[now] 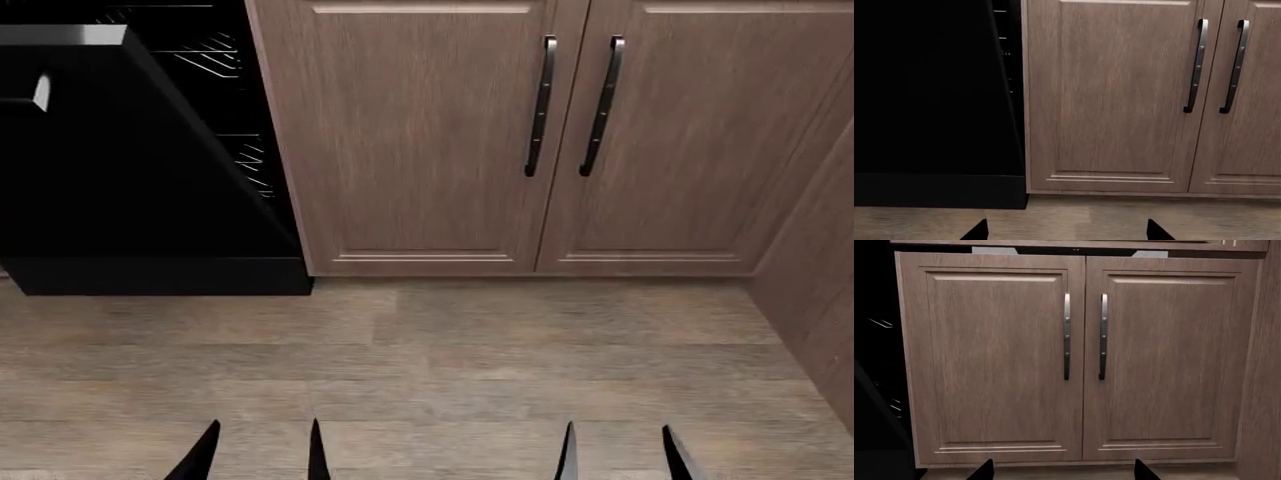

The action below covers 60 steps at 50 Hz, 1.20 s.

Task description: Close the dishwasher door

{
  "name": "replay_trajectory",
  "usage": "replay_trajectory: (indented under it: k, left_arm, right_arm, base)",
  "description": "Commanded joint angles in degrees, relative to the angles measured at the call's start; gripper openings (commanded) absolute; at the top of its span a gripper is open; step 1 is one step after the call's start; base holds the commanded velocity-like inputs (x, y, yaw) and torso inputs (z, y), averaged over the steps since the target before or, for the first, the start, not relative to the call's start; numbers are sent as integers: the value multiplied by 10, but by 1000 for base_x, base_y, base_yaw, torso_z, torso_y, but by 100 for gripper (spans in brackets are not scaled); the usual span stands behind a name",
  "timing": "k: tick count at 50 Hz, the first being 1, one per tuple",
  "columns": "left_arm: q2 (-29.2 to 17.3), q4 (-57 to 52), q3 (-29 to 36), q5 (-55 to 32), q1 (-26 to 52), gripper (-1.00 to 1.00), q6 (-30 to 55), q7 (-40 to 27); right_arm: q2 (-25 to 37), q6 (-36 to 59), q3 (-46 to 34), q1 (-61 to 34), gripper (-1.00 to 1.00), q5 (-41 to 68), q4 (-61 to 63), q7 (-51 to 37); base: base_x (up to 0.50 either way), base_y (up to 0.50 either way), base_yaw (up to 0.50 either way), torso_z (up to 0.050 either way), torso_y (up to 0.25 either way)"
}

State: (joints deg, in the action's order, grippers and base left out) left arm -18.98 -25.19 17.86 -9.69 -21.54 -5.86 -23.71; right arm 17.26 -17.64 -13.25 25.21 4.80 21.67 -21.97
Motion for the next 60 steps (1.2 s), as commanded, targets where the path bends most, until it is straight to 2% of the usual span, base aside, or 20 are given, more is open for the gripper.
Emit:
replay_trajectory:
  k: [1, 34, 43, 60]
  left_arm:
    - [-2, 1, 2, -1, 2, 100, 0, -3]
    - [-6, 6, 4, -3, 2, 100, -20, -11]
    - [-6, 10, 2, -7, 1, 100, -30, -13]
    - [-7, 13, 2, -11, 1, 100, -36, -17]
  right_arm:
    - [3, 1, -2, 0, 100, 1, 1, -3]
    - [10, -1, -9, -3, 100, 4, -1, -12]
    - [13, -1, -13, -4, 100, -4, -2, -15]
    - [17, -2, -16, -4, 100, -1, 1, -20]
  base:
    - [0, 0, 0, -50, 96]
    - [0, 0, 0, -50, 90]
    - [0, 31, 0, 0, 0]
    - [0, 489, 0, 0, 0]
